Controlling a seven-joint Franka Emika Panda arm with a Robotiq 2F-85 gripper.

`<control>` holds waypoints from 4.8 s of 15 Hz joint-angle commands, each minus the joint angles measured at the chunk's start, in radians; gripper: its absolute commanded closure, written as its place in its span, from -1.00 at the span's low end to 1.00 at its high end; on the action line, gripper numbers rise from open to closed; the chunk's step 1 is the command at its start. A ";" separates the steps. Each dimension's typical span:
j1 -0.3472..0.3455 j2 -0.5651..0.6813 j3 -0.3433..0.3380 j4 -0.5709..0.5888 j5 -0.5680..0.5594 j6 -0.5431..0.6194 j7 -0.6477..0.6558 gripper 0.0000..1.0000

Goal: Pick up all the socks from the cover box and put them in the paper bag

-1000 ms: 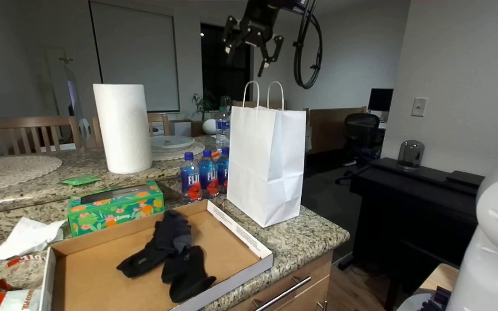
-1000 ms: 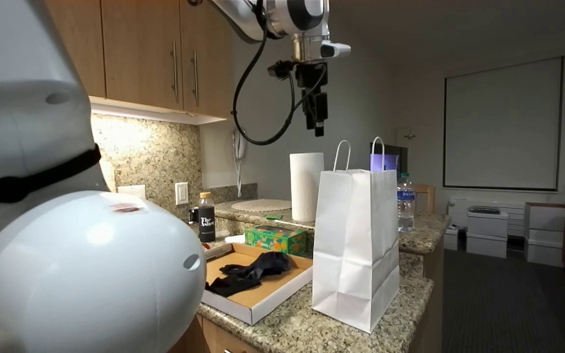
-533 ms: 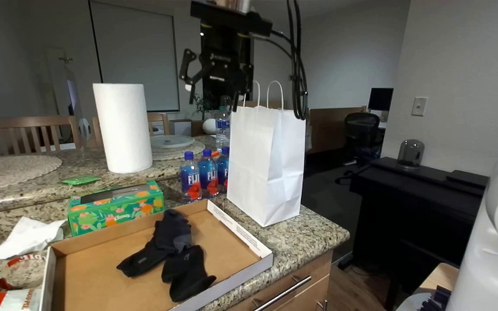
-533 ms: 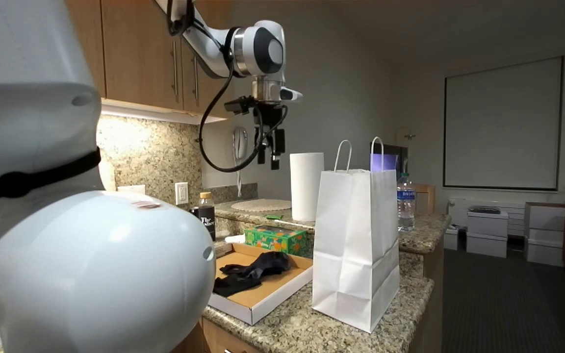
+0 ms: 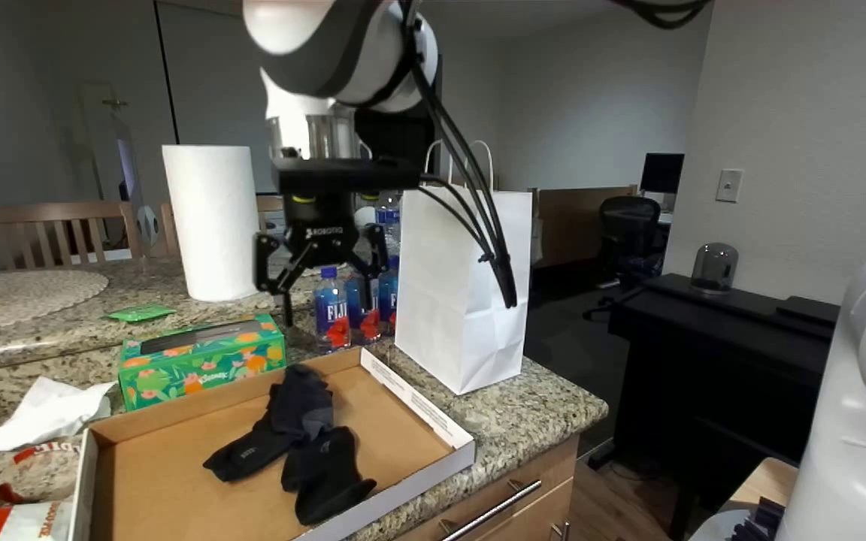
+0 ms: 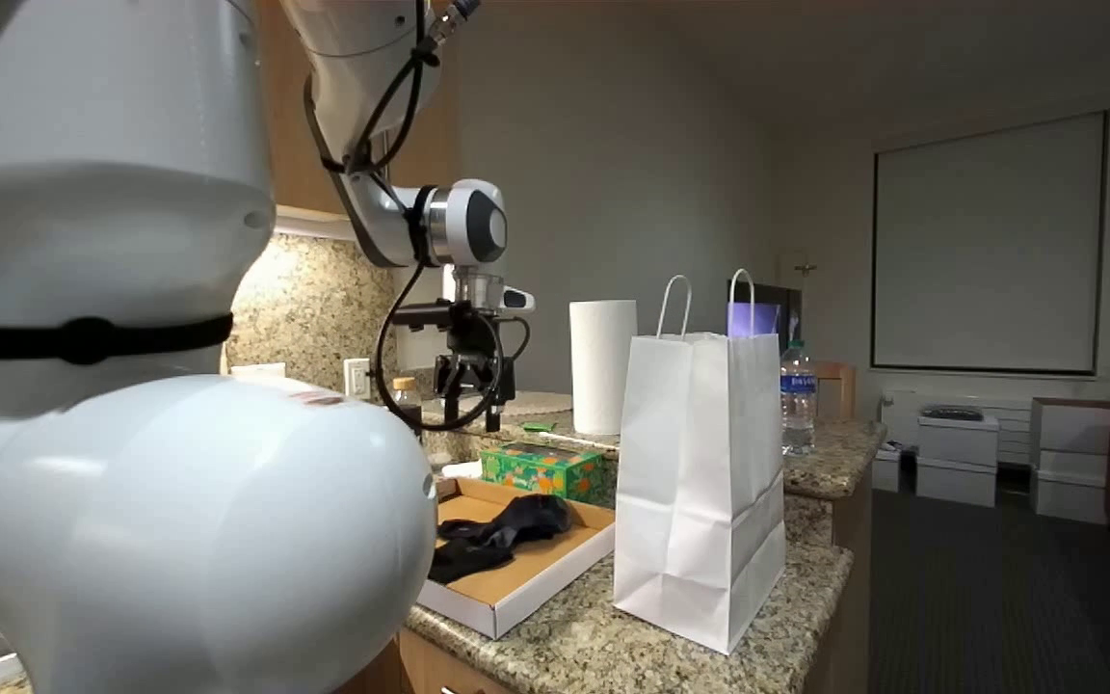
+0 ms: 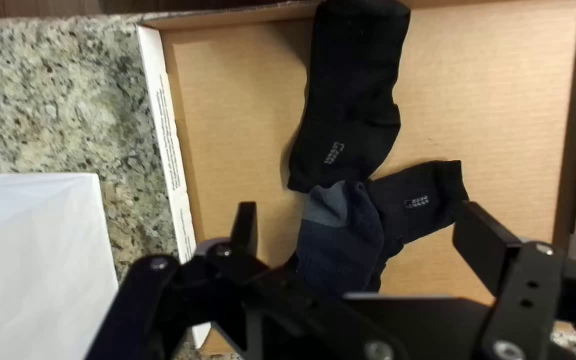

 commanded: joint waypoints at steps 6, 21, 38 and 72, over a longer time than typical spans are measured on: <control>0.051 0.277 -0.064 0.034 -0.125 0.336 0.095 -1.00; 0.123 0.447 -0.160 0.108 -0.083 0.409 0.104 0.01; 0.042 0.330 -0.136 0.069 0.144 0.362 -0.047 0.86; -0.343 -0.388 -0.341 0.029 0.218 -0.066 -0.098 0.86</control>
